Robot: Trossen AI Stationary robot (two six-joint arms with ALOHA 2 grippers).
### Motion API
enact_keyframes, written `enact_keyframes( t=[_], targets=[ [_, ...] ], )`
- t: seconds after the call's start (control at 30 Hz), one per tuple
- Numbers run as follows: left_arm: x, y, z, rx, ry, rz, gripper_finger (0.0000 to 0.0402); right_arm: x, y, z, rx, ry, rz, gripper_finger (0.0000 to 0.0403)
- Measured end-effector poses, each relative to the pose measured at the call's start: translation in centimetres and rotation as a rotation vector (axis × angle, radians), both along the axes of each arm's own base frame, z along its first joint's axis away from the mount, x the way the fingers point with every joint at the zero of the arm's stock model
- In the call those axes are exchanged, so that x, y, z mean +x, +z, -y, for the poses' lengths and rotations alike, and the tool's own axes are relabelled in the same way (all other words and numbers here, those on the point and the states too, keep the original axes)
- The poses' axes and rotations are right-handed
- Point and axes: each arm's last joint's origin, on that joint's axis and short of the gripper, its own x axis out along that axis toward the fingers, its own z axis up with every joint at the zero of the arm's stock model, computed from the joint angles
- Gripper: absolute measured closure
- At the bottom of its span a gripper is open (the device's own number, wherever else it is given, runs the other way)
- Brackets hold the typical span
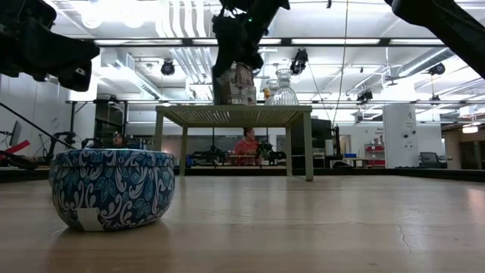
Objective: Pick & Place candle stick holders
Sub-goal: Put the top brown scented candle on the shelf
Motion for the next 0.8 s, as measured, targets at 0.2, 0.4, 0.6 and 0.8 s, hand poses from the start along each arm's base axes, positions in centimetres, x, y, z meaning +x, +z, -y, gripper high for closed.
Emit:
enact_keyframes(
  t=[0.2,0.4,0.6,0.8],
  targets=[
    [0.0,0.0,0.0,0.000,0.000,0.000,0.0371,0.0,-0.1,-0.1,-0.005,0.004,-0.006,0.0061],
    [0.0,0.0,0.0,0.000,0.000,0.000,0.0371,-0.1,-0.2,-0.2,-0.004,0.009,-0.013,0.0061],
    [0.0,0.0,0.0,0.000,0.000,0.000,0.0371,-0.1,-0.1,-0.5,-0.006,0.018,-0.018,0.0061],
    [0.0,0.0,0.0,0.000,0.000,0.000,0.0371,-0.6,1.0,-1.1,-0.049,0.039,0.001,0.0061]
  ],
)
